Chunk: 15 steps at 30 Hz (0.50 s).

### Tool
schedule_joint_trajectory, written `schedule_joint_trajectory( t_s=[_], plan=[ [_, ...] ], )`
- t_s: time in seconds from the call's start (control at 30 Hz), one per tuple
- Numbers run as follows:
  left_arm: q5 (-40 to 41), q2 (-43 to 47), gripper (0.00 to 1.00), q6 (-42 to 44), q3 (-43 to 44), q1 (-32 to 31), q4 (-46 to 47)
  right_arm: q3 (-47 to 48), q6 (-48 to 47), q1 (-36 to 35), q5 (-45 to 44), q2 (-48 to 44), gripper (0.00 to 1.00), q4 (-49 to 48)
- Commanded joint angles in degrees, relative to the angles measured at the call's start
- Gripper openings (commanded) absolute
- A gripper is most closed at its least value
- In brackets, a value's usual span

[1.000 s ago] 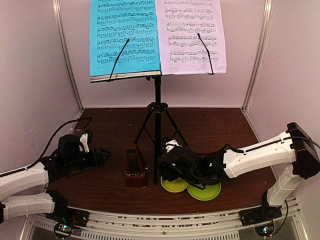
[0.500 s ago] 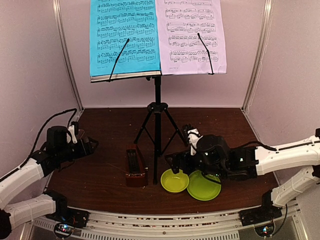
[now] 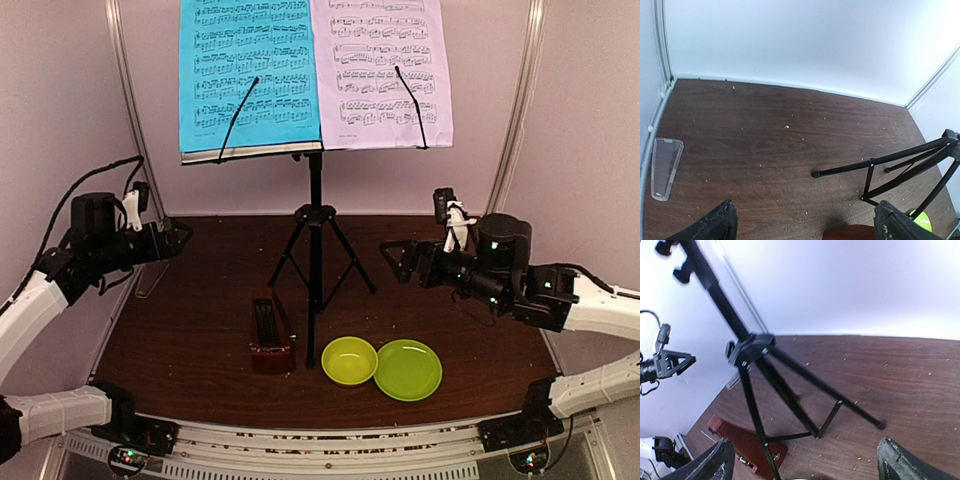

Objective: Set up the instrument practice props

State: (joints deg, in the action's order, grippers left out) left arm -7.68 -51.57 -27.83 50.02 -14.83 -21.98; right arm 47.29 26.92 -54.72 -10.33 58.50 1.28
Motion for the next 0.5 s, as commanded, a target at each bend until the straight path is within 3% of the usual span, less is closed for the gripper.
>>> schedule_joint_trajectory(
  t_s=[0.0,0.23,0.47],
  plan=[
    [1.71,-0.89,0.98,4.71,5.90,0.43,-5.61,-0.64,-1.63,4.72,3.10,-4.75,1.00,3.93],
    [7.13,-1.32,0.98,4.49,9.88,0.43,-11.99,-3.74,0.07,15.61,8.52,-13.57,1.00,6.30],
    [8.21,4.05,0.98,1.80,3.91,0.48,-10.98,-8.76,3.02,25.09,14.17,-19.29,1.00,7.18]
  ],
)
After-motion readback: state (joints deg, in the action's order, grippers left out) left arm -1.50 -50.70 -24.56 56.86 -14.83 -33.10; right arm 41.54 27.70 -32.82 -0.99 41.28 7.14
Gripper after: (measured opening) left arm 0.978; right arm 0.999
